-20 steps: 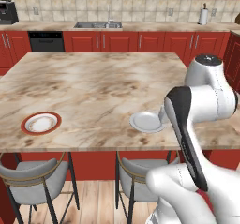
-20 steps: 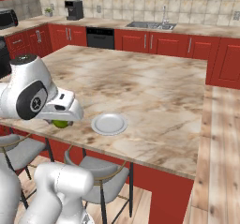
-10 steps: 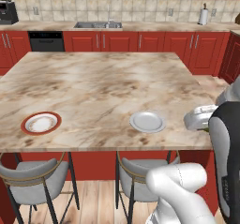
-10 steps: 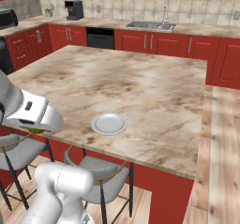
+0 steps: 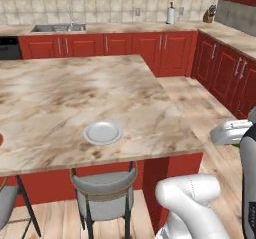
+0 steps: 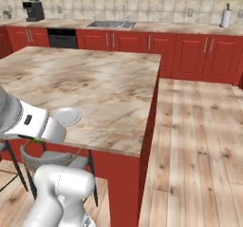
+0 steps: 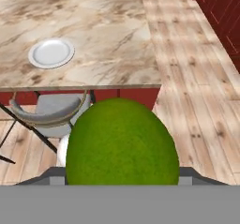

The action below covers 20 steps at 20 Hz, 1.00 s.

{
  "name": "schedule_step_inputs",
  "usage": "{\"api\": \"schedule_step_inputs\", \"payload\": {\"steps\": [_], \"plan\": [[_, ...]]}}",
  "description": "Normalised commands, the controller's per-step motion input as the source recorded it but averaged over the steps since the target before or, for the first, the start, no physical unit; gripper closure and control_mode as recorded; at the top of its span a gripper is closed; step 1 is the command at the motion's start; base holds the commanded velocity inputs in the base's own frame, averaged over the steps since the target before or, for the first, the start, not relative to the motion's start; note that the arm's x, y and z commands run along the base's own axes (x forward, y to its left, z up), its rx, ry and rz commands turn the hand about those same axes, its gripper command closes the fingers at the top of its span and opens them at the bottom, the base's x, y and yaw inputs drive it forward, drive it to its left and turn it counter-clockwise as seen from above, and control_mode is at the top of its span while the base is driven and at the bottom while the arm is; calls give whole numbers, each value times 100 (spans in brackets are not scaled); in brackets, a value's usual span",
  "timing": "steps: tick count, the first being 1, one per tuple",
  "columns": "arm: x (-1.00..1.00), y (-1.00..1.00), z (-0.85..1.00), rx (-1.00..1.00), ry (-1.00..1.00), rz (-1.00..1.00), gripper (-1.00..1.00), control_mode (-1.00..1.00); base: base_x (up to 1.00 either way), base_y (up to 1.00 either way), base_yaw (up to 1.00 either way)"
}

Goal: Transport the chicken drumstick and lime to the fridge. Place the chicken drumstick on the rack containing meat and place the lime on the rack containing the vegetable, ensuring meats and vegetables are on different racks.

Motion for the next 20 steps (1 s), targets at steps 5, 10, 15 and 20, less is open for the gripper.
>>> {"api": "schedule_step_inputs", "payload": {"steps": [5,10,15,20], "plan": [[0,0,0,0,0,0,100,100,0,-19,-92],[0,0,0,0,0,0,100,100,0,0,-100],[0,0,0,0,0,0,100,100,0,0,-100],[0,0,0,0,0,0,100,100,0,-12,-93]]}}
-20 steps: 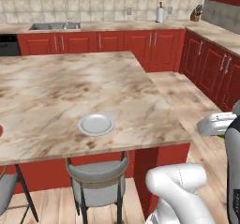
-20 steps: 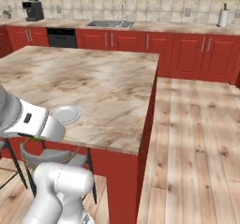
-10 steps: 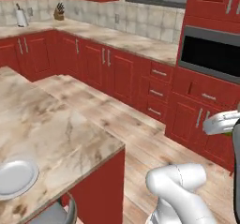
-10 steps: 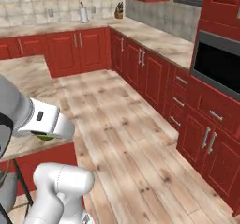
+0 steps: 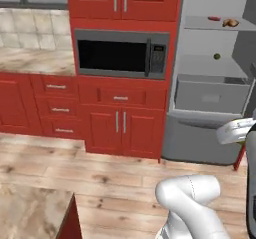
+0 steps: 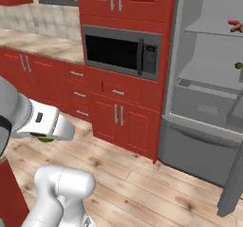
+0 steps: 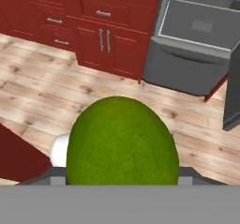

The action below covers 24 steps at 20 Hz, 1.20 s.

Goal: Transport the chicken drumstick and lime to the fridge. Place the chicken drumstick on the rack containing meat and place the lime on the rack containing the vegetable, ensuring meats and vegetables are on different racks.

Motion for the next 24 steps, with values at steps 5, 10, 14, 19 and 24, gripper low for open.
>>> {"api": "schedule_step_inputs", "payload": {"steps": [5,10,14,19,24], "plan": [[0,0,0,0,0,0,100,100,19,-15,-81],[0,0,0,0,0,0,100,100,100,3,-44],[0,0,0,0,0,0,100,100,100,0,-33],[0,0,0,0,0,0,100,100,100,0,-20],[0,0,0,0,0,0,100,100,100,23,-14]]}}
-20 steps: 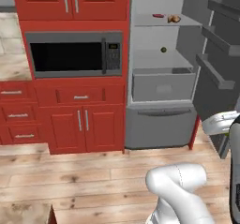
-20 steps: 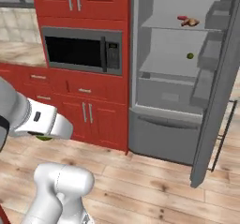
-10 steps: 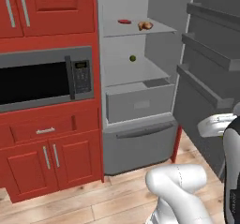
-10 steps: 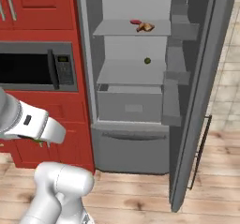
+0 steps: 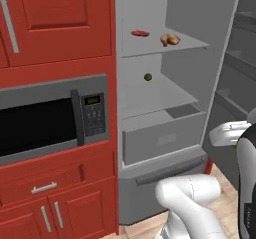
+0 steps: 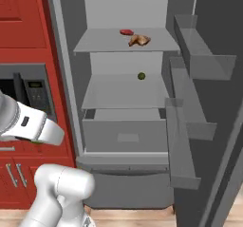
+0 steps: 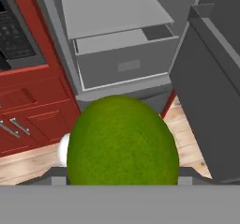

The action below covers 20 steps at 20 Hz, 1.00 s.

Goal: Transport the chicken drumstick and lime to the fridge. Place the chicken drumstick on the rack containing meat and place the lime on the rack containing the vegetable, ensuring meats and vegetables are on different racks.

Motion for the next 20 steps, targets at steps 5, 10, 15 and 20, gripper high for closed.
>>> {"api": "schedule_step_inputs", "payload": {"steps": [5,10,15,20], "plan": [[0,0,0,0,0,0,100,100,100,-11,-9],[0,0,0,0,0,0,100,100,100,-23,-7],[0,0,0,0,0,0,100,100,100,-8,-5],[0,0,0,0,0,0,100,100,100,-2,-15]]}}
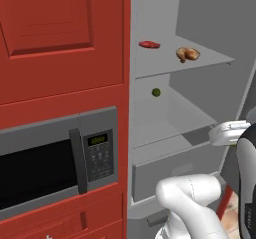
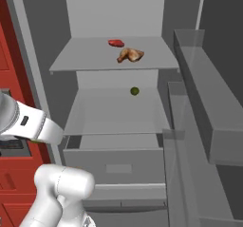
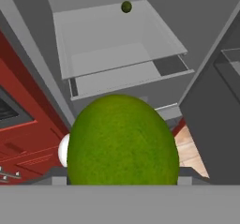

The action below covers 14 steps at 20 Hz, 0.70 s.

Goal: Transport the chicken drumstick and lime to the fridge. Place the chicken drumstick on the rack containing meat and place the lime on the rack containing the vegetable, ensuring meats and vegetables are on different racks.

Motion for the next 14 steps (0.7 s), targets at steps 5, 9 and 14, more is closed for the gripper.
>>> {"api": "schedule_step_inputs", "payload": {"steps": [5,9,14], "plan": [[0,0,0,0,0,0,100,100,96,-1,-18],[37,-4,-21,-1,-12,0,100,-100,44,-6,-5],[87,0,-59,-5,-33,0,100,-100,0,0,0]]}}
